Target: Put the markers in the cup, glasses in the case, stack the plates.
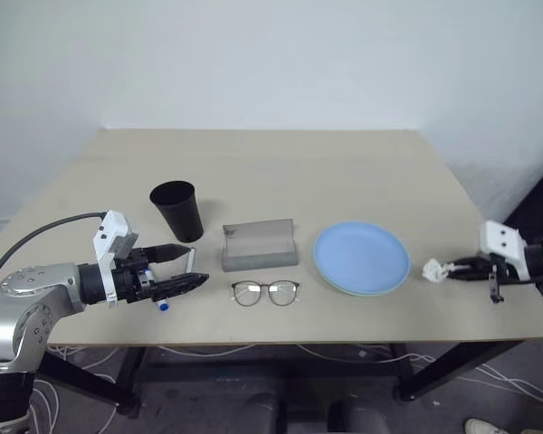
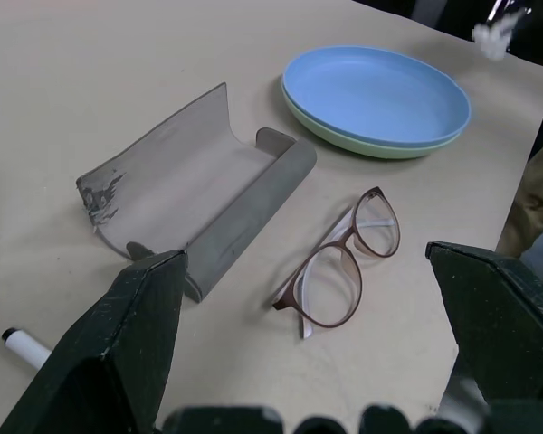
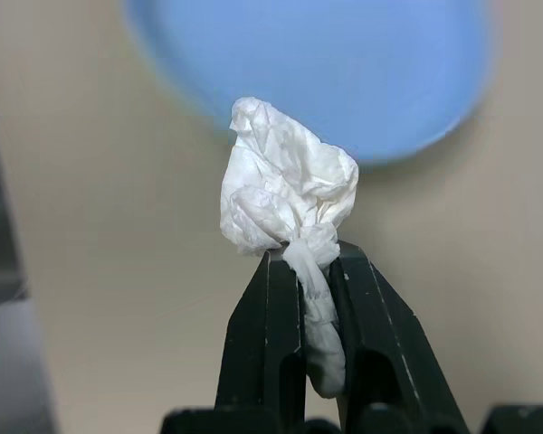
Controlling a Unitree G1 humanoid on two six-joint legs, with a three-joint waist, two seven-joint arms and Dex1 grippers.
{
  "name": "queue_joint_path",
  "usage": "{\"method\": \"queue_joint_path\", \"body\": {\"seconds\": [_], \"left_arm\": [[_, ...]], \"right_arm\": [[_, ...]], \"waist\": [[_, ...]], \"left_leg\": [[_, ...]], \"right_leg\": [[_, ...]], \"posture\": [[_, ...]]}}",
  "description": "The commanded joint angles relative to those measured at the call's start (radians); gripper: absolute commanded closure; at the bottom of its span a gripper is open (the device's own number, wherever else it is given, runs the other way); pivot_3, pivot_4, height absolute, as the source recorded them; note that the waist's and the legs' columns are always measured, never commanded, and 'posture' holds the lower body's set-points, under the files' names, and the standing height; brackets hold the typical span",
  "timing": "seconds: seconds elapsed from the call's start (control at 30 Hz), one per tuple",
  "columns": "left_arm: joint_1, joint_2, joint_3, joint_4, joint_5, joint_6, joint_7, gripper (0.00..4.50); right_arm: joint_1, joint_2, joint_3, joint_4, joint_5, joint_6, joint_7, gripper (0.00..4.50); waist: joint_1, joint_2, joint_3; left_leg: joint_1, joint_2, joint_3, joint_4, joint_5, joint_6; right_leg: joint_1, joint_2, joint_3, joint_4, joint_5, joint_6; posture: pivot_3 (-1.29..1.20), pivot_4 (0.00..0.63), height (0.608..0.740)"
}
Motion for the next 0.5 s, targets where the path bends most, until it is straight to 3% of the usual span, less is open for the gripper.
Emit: {"method": "queue_joint_path", "body": {"seconds": [0.03,0.5], "left_arm": [[-0.017,0.014,0.019,-0.002,0.001,-0.018,-0.006,0.00],[-0.030,0.002,0.005,0.033,0.047,-0.039,0.022,0.00]], "right_arm": [[-0.091,0.038,-0.012,0.000,0.019,0.017,-0.001,4.16],[-0.183,0.300,0.105,0.042,-0.105,0.105,-0.221,4.16]], "waist": [[-0.003,0.000,0.000],[0.003,0.000,0.000]], "left_leg": [[0.000,0.000,0.000,0.000,0.000,0.000],[-0.001,-0.002,0.000,0.000,0.000,0.000]], "right_leg": [[0.000,0.000,0.000,0.000,0.000,0.000],[0.000,-0.001,0.001,0.000,0.000,0.000]], "posture": [[0.00,0.000,0.701],[0.00,0.000,0.701]]}}
